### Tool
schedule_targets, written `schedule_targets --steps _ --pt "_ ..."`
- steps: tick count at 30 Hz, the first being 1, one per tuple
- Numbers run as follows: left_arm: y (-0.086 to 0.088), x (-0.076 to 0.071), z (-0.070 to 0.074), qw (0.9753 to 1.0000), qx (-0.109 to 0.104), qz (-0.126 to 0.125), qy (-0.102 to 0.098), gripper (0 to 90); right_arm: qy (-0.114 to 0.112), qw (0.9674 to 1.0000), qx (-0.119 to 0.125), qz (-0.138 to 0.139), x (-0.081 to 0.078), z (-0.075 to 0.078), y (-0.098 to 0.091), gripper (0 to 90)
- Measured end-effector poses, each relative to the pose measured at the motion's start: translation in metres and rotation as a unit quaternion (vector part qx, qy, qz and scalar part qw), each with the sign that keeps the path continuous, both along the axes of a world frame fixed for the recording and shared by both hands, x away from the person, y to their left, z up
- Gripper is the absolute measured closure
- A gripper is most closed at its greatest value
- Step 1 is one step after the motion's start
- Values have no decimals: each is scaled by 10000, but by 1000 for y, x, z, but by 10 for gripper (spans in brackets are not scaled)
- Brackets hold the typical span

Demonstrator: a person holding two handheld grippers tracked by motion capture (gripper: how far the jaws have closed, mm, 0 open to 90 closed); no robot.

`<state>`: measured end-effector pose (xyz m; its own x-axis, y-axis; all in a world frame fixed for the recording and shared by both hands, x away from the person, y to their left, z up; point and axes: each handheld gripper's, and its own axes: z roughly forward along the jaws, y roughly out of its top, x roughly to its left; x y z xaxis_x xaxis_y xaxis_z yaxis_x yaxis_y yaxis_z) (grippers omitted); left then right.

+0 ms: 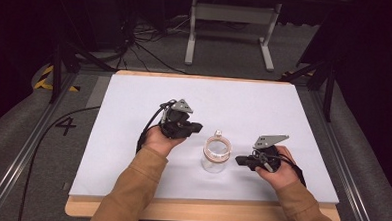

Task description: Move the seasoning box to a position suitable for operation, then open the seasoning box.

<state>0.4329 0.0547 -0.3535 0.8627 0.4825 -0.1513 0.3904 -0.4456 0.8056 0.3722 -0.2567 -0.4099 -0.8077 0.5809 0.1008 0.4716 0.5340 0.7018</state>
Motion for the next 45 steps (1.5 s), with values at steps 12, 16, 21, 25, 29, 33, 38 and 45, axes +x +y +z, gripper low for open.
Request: schedule_targets --steps 12,16,21,25,29,33,38,45 --pt "-17 11 -14 9974 -631 -193 -303 818 -96 9999 129 -19 -13 2 -4 894" --pt "-27 11 -17 9972 -544 -322 -393 834 -95 9999 128 -38 -18 1 -4 895" --pt "-34 11 -15 9969 -513 -451 -385 843 -107 9998 153 -1 -23 2 -3 894" --pt "-36 13 -17 9963 -515 -596 -341 851 -90 9998 131 87 -27 1 1 894" --pt "-38 14 -19 9964 -496 -620 -292 862 -110 9997 127 152 -29 0 6 894" --pt "-38 14 -20 9966 -497 -610 -248 865 -115 9996 139 211 -31 1 9 895" --pt "-38 16 -20 9964 -514 -635 -210 864 -145 9993 180 288 -33 1 14 895" --pt "-38 17 -21 9963 -542 -639 -178 864 -337 9976 482 372 -37 9 23 898"
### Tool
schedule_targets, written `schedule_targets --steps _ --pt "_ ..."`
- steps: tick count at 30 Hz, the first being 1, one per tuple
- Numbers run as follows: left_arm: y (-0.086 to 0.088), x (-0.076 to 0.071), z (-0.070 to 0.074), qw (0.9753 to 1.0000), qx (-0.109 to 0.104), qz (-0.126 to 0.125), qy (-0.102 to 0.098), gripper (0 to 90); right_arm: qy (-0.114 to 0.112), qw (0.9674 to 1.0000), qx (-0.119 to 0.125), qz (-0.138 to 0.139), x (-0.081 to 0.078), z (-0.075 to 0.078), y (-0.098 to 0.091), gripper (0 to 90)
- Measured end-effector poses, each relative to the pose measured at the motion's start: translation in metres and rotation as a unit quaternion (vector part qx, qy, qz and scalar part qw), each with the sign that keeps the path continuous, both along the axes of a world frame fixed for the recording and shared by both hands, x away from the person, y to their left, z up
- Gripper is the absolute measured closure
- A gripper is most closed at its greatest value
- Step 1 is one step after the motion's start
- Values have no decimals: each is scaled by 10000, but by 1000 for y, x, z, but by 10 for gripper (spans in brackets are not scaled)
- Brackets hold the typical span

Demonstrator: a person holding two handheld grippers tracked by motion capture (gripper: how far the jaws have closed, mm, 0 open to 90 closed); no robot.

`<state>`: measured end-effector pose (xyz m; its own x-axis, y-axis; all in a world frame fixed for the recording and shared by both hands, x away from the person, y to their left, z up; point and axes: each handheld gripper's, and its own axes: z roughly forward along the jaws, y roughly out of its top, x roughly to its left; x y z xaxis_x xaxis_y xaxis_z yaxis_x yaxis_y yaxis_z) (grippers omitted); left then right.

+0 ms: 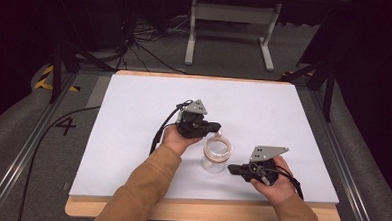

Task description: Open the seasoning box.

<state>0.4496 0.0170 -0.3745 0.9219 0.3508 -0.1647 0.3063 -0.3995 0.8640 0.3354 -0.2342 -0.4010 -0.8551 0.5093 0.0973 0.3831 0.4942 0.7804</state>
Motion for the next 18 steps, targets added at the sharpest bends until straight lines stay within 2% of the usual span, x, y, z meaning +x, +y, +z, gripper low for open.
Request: schedule_targets --steps 7,13,18 --pt "-1 1 -1 10000 -70 29 -1 863 -46 9997 231 -61 1 3 4 899" --pt "0 1 -2 9999 -71 26 78 863 -57 9992 382 -102 2 5 5 899" --pt "0 1 -1 9999 -53 33 101 864 -88 9991 412 -88 1 7 7 899"
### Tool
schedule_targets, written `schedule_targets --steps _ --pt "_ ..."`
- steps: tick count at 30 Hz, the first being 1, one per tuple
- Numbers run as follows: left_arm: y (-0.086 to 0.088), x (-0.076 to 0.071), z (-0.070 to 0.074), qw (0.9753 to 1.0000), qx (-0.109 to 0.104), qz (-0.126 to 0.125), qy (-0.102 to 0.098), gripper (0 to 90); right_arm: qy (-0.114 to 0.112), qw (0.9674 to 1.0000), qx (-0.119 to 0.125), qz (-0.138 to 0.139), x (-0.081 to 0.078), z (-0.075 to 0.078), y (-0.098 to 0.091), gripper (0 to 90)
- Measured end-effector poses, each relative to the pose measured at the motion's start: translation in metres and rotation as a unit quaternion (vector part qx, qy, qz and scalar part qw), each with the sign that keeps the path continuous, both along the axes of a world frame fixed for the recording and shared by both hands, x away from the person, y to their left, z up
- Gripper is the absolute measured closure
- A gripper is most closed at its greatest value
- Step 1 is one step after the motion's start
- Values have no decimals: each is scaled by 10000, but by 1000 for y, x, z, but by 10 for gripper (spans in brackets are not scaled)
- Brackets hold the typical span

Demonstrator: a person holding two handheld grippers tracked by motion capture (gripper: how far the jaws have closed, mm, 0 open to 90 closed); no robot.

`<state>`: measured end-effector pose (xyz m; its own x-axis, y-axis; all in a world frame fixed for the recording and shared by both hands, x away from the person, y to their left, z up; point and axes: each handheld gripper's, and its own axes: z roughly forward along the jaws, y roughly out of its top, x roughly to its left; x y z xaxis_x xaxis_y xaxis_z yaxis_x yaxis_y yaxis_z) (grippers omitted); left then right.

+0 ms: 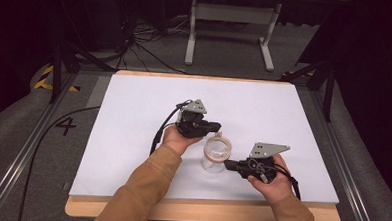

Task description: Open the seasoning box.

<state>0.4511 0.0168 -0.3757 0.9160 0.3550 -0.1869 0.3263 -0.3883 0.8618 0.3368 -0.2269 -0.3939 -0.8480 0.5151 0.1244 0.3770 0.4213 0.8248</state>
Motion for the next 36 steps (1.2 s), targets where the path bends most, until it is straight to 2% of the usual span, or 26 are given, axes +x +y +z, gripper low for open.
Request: schedule_targets --steps 8,14,20,23,36 --pt "0 1 -1 10000 -56 -33 22 864 -48 9998 193 10 -1 4 2 900" --pt "-1 1 -2 9999 -114 -6 39 864 0 9996 268 -13 0 4 1 900" --pt "0 2 -1 9999 -88 -25 73 864 2 9993 378 -47 1 5 1 900" --pt "1 2 0 9999 -98 54 98 855 2 9992 391 -41 1 6 1 900" --pt "20 -5 11 9995 -74 287 -117 842 -143 9988 464 10 4 12 0 900"
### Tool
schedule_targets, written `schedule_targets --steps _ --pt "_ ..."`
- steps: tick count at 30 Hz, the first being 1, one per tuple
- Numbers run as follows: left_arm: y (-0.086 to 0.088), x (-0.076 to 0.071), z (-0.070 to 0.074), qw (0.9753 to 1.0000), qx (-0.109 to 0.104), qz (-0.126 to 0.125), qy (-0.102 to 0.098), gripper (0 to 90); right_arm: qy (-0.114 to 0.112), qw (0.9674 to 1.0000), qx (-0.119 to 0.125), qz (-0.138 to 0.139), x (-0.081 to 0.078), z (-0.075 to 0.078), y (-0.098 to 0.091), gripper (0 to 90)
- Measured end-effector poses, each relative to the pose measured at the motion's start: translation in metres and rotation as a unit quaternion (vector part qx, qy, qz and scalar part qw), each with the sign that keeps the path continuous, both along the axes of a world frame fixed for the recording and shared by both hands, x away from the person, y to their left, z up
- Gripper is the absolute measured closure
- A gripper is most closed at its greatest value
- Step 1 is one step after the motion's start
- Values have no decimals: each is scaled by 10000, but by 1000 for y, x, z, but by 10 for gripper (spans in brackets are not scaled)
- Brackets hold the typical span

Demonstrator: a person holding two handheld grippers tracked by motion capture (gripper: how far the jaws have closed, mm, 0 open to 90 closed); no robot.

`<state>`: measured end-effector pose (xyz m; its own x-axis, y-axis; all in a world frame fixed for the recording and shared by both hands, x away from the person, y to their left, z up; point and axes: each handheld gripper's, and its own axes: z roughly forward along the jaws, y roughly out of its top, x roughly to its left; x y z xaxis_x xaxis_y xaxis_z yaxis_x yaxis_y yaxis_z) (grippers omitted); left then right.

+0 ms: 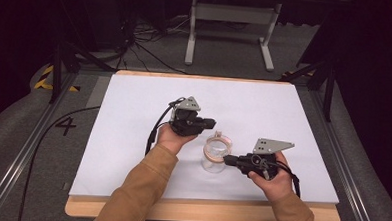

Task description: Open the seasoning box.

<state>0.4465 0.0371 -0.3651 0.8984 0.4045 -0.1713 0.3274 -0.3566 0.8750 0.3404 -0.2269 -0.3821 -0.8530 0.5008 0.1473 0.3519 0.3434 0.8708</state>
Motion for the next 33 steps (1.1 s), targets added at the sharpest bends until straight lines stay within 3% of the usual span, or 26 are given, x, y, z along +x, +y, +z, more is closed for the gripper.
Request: schedule_targets --steps 4,10,16,22,28,30,33 --pt "10 -4 0 9999 -44 145 20 842 -91 9999 41 57 4 4 1 900" --pt "26 -12 0 9994 53 346 14 840 -275 9994 130 135 13 13 2 900" --pt "45 -19 -2 9983 95 580 57 838 -400 9991 83 136 24 19 2 900" --pt "61 -23 -5 9967 226 755 210 838 -458 9987 120 171 33 24 3 900" --pt "72 -27 -8 9950 183 934 299 835 -505 9987 77 89 44 25 1 900" --pt "79 -28 -9 9944 271 969 313 834 -495 9987 98 60 47 24 0 900" --pt "82 -29 -11 9936 196 1053 356 828 -468 9989 78 27 52 22 -1 900"
